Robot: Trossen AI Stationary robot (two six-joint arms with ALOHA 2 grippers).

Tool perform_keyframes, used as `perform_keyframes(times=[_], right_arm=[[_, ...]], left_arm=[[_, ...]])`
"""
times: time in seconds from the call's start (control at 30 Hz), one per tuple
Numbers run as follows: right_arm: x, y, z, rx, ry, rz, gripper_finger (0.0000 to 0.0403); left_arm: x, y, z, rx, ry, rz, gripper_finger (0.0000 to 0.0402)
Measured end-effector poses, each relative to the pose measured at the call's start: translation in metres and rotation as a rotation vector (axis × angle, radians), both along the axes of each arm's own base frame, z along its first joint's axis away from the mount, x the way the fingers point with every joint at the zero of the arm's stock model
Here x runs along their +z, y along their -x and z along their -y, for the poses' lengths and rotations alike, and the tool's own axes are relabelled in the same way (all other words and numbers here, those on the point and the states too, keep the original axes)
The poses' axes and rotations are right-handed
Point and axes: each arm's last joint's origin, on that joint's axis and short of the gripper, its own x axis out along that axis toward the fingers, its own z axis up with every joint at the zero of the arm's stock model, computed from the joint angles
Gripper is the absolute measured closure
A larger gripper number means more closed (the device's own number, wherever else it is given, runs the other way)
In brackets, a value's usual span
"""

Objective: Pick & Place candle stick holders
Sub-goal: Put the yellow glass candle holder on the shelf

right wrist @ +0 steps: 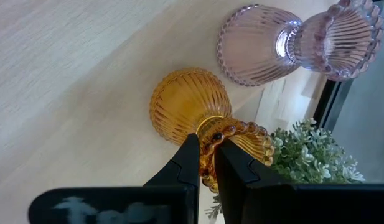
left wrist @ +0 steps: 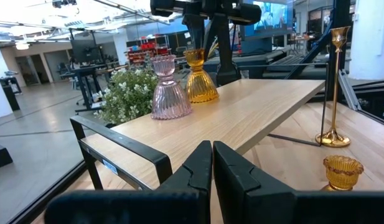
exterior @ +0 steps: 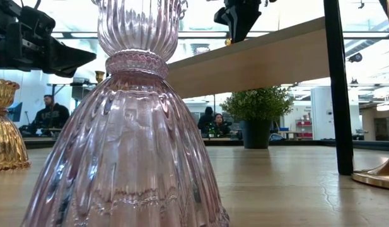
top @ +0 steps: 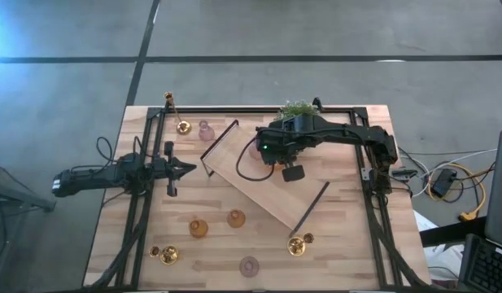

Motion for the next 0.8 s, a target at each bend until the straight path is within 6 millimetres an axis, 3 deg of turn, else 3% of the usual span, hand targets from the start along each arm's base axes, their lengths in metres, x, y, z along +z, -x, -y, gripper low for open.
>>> perform_keyframes(times=[0.7, 0.8], right_arm=[[-0.0016, -0.0029, -0.0002, -0.036, -0.019, 0.019, 0.0383], [-0.0021, -0.0034, -0.0006, -0.040, -0.031, 0.023, 0.0366]], left_arm=[[0.0001, 0.0000, 0.0000, 0.000, 0.000, 0.000, 0.0383], [0.0000, 0.0000, 0.0000, 0.001, 0.000, 0.000, 0.0383]])
